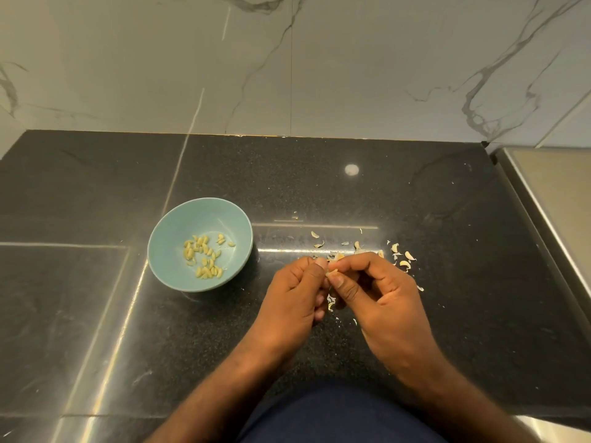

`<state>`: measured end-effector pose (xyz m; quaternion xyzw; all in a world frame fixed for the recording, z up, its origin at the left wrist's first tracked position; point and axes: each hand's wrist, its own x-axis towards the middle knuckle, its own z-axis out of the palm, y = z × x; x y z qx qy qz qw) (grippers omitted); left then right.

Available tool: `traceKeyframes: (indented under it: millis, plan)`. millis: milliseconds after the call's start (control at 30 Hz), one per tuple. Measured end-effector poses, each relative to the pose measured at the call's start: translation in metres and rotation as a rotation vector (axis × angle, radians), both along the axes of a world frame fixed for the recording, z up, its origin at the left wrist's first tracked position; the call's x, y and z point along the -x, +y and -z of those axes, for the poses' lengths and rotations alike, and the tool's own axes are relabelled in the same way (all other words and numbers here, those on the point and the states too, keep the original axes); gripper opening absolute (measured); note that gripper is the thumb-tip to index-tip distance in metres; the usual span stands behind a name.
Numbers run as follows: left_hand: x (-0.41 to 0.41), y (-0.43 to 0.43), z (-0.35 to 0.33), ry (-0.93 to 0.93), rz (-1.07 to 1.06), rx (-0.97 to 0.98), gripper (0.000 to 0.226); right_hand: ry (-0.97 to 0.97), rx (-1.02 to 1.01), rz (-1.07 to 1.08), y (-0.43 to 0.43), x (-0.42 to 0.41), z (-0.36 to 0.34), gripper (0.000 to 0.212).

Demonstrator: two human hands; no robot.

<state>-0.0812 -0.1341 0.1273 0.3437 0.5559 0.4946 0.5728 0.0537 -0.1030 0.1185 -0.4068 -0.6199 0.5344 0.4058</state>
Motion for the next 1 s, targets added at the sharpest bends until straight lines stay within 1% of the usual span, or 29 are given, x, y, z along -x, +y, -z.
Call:
traceKeyframes:
  millis: [67,133,200,300,367,467,533,600,700,800,867,1000]
  plan:
    - [0.001,0.002,0.004,-0.013,-0.026,0.027,0.035,-0.048,-0.089,0.023,0.000,-0.001,-0.001,0.012]
    - [0.003,0.003,0.009,0.006,-0.060,0.024,0.034,-0.034,-0.100,0.055,0.002,-0.002,-0.005,0.014]
    - [0.005,0.003,0.015,0.120,-0.071,-0.033,0.032,0.087,0.039,0.083,0.008,-0.002,-0.007,0.014]
    - [0.010,0.005,0.027,0.293,-0.068,-0.098,0.022,0.321,0.371,0.111,0.014,-0.002,-0.007,0.018]
    - [0.013,0.008,0.036,0.358,-0.074,-0.085,0.012,0.377,0.515,0.107,0.015,-0.002,-0.004,0.021]
    - [0.016,0.009,0.046,0.421,-0.077,-0.063,0.017,0.402,0.631,0.112,0.017,-0.002,0.000,0.025]
    - [0.017,0.009,0.049,0.463,-0.084,-0.070,0.017,0.407,0.660,0.123,0.018,-0.002,0.003,0.024]
    - [0.018,0.009,0.051,0.495,-0.097,-0.100,0.011,0.410,0.660,0.133,0.018,-0.001,0.003,0.020]
    - [0.021,0.010,0.056,0.523,-0.101,-0.112,0.001,0.418,0.663,0.130,0.019,0.000,0.002,0.026]
    - [0.022,0.012,0.072,0.509,-0.129,-0.032,0.014,0.407,0.731,0.149,0.023,0.004,0.007,0.028]
    - [0.023,0.010,0.080,0.456,-0.170,0.015,0.017,0.402,0.765,0.157,0.025,0.007,0.010,0.029]
    - [0.018,0.003,0.076,0.358,-0.199,-0.079,0.009,0.360,0.724,0.166,0.025,0.009,0.017,0.024]
